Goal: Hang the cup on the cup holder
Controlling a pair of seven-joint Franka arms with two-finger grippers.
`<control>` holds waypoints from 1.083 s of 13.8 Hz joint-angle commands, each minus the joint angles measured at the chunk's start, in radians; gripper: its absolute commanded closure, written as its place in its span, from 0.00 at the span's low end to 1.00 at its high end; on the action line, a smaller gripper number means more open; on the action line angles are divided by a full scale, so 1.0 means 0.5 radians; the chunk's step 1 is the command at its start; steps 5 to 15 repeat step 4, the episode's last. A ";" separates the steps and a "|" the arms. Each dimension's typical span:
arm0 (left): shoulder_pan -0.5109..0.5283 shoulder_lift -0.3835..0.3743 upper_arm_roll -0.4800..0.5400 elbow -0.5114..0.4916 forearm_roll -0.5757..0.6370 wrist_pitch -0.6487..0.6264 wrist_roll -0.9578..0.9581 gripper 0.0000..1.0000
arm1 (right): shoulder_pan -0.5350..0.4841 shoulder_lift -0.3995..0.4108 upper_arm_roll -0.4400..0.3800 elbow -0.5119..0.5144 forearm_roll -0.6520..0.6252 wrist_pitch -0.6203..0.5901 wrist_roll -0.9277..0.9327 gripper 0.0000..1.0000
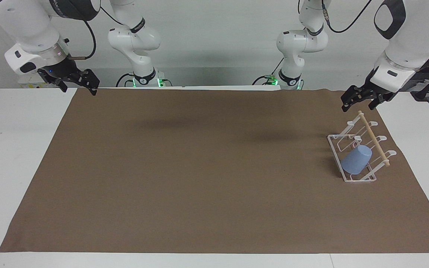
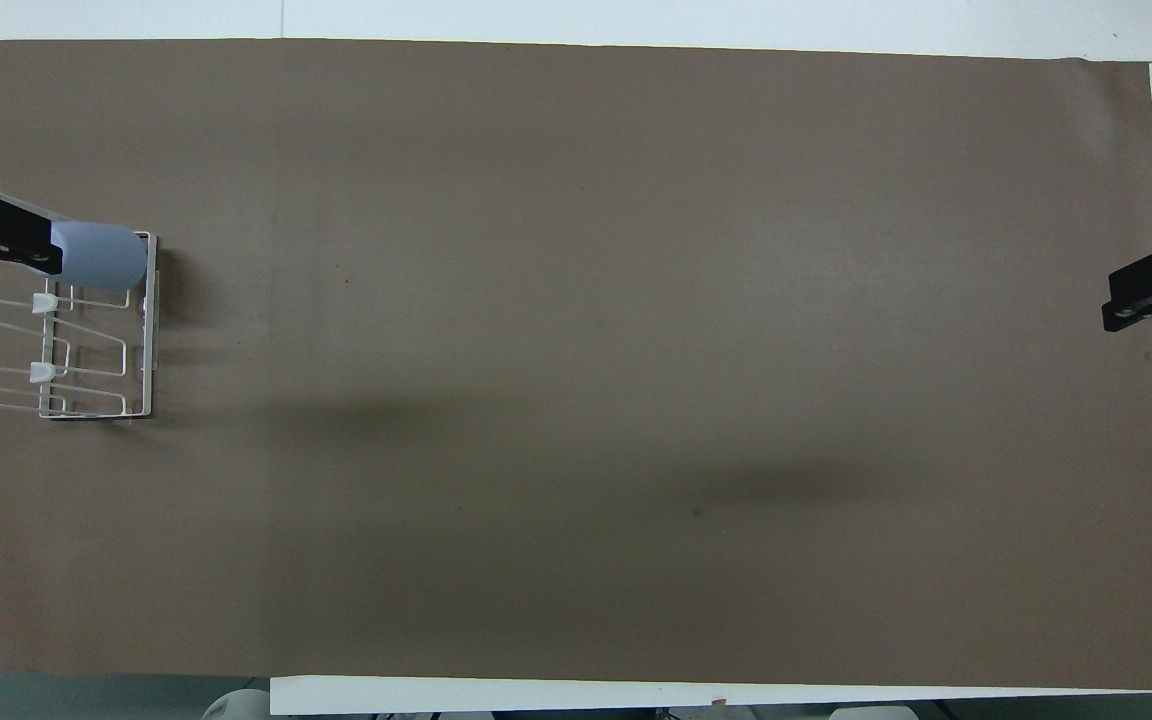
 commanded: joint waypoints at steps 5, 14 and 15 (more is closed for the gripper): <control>-0.007 -0.123 0.001 -0.140 -0.018 0.049 -0.017 0.00 | -0.036 -0.033 0.013 -0.068 0.074 0.088 -0.047 0.00; -0.007 -0.123 0.001 -0.140 -0.018 0.049 -0.017 0.00 | -0.036 -0.033 0.013 -0.068 0.074 0.088 -0.047 0.00; -0.007 -0.123 0.001 -0.140 -0.018 0.049 -0.017 0.00 | -0.036 -0.033 0.013 -0.068 0.074 0.088 -0.047 0.00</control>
